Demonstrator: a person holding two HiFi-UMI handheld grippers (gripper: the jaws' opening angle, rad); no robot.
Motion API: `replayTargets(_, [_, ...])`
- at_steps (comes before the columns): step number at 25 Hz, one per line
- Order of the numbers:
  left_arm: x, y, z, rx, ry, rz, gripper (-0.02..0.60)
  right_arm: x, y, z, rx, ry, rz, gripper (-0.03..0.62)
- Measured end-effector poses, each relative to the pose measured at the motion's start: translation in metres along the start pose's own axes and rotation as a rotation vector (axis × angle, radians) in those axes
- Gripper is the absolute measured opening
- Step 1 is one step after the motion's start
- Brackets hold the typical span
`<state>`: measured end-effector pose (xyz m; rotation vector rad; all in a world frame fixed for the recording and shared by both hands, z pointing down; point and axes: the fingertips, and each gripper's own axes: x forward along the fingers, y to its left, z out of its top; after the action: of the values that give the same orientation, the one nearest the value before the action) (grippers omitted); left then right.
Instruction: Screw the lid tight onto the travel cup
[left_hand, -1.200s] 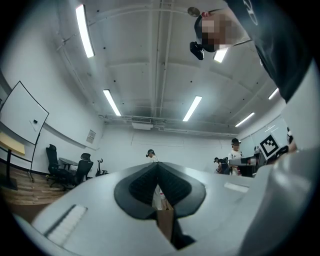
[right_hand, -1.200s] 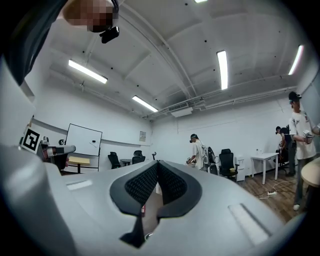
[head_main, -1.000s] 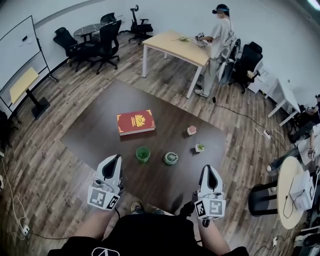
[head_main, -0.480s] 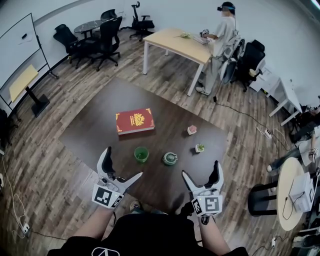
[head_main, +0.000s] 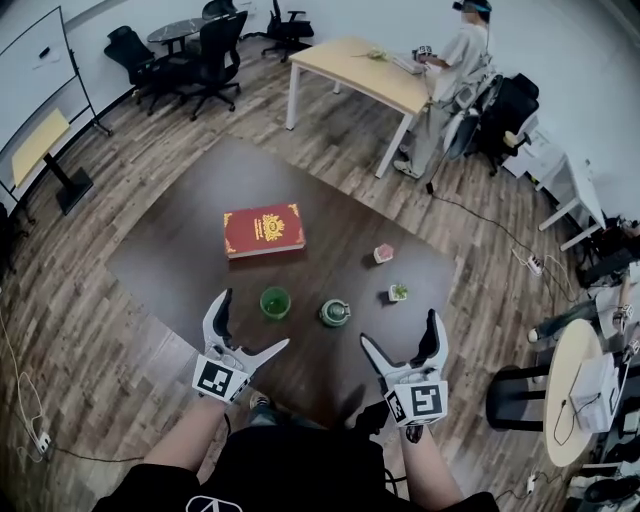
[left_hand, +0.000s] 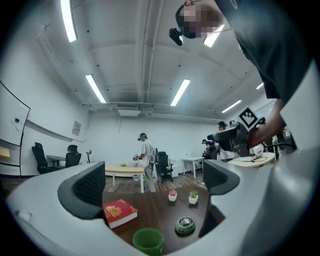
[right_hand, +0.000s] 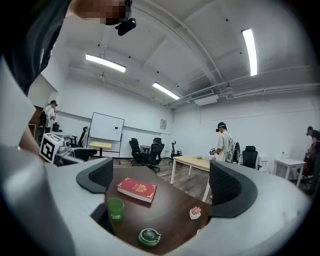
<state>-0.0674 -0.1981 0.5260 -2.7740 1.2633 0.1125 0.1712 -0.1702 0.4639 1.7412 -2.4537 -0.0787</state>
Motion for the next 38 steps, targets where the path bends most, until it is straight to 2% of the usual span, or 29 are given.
replayTargets(2, [0.008, 0.001, -0.043, -0.039, 0.107, -0.005, 0.589, 0.005, -0.002, -0.008, 0.002, 0.026, 0.010, 0.600])
replayTargets(4, [0.018, 0.005, -0.085, -0.062, 0.176, -0.009, 0.589, 0.011, -0.004, -0.018, 0.005, 0.051, 0.021, 0.600])
replayTargets(7, [0.035, 0.009, -0.143, -0.061, 0.215, -0.026, 0.589, 0.021, -0.008, -0.042, 0.008, 0.101, 0.034, 0.600])
replayTargets(10, [0.047, 0.017, -0.200, -0.102, 0.264, -0.012, 0.588, 0.034, -0.007, -0.078, 0.010, 0.161, 0.049, 0.599])
replayTargets(16, [0.065, 0.026, -0.276, -0.131, 0.357, -0.003, 0.588, 0.058, 0.005, -0.138, 0.050, 0.243, 0.082, 0.598])
replayTargets(22, [0.072, 0.026, -0.315, -0.115, 0.433, -0.015, 0.586, 0.078, 0.007, -0.170, 0.063, 0.281, 0.101, 0.598])
replayTargets(24, [0.075, 0.025, -0.319, -0.123, 0.434, -0.016, 0.557, 0.080, 0.004, -0.182, 0.053, 0.300, 0.095, 0.597])
replayTargets(27, [0.081, 0.023, -0.320, -0.123, 0.440, -0.044, 0.532, 0.088, 0.002, -0.222, 0.047, 0.369, 0.100, 0.597])
replayTargets(31, [0.084, 0.019, -0.325, -0.133, 0.465, -0.068, 0.462, 0.105, 0.012, -0.281, 0.049, 0.486, 0.151, 0.597])
replayTargets(33, [0.085, 0.018, -0.326, -0.130, 0.465, -0.074, 0.420, 0.117, 0.020, -0.306, 0.015, 0.528, 0.192, 0.597])
replayTargets(35, [0.085, 0.018, -0.326, -0.126, 0.464, -0.088, 0.419, 0.128, 0.027, -0.329, -0.041, 0.574, 0.257, 0.597])
replayTargets(38, [0.084, 0.018, -0.325, -0.125, 0.466, -0.101, 0.416, 0.134, 0.040, -0.356, -0.162, 0.641, 0.437, 0.597])
